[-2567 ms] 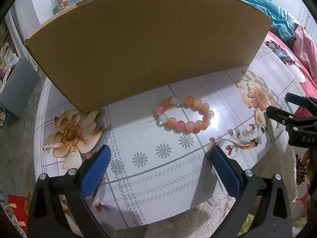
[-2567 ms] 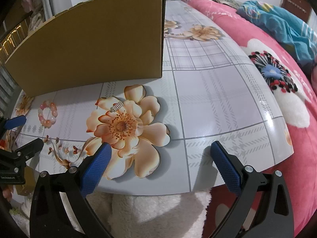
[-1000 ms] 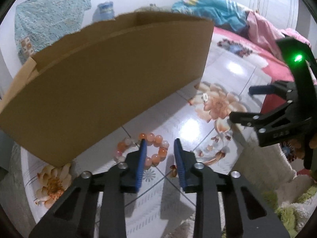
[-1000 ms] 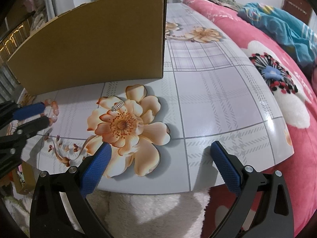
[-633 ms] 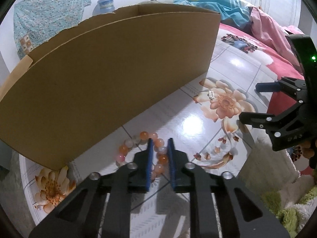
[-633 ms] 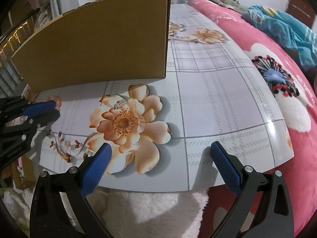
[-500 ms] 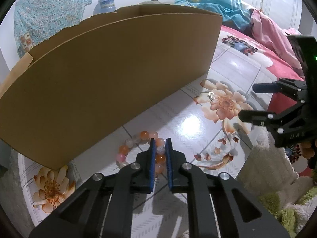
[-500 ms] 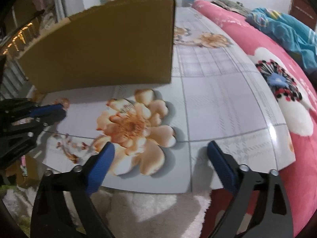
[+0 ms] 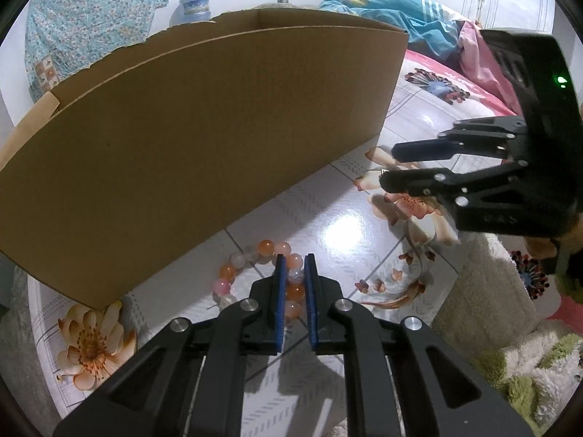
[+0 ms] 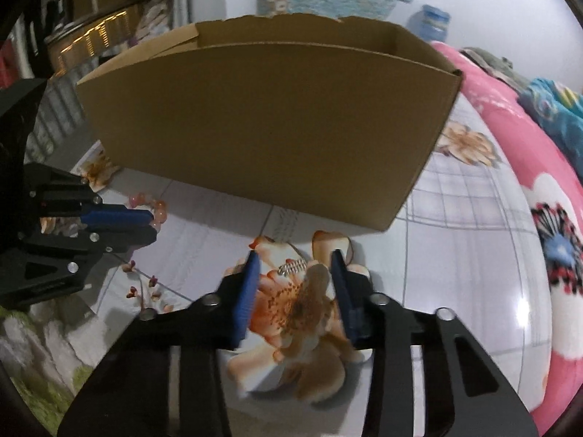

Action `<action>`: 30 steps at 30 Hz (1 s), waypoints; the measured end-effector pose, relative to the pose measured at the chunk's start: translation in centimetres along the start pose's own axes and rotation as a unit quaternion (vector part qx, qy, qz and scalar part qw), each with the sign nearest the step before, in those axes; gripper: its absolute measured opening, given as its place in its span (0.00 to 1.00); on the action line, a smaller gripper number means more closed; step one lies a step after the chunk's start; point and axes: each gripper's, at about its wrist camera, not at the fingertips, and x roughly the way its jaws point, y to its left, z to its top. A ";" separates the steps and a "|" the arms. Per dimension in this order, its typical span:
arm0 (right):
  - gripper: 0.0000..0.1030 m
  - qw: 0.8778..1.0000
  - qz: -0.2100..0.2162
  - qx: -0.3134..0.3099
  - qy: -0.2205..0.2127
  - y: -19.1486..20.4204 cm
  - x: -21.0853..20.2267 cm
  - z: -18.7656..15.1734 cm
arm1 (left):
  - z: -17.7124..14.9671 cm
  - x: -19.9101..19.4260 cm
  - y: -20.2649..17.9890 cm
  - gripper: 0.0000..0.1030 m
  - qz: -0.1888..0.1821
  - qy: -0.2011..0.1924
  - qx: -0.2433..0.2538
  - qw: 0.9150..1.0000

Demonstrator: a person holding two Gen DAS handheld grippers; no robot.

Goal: Organize jewelry
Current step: 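Close the right gripper on the silver charm while the left gripper holds the bracelet, then carry both items over the box and open the left gripper while the right gripper holds the charm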

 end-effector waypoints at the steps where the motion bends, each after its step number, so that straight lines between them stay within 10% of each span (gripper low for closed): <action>1: 0.28 1.000 0.001 -0.007 0.003 0.1 0.2 0.0 | 0.0 0.0 0.0 0.09 0.000 0.000 0.000 1.000; 30: 0.12 0.999 0.041 0.015 -0.029 -2.4 -3.1 -0.7 | -0.1 -0.5 0.7 0.09 -0.002 -0.009 -0.011 1.000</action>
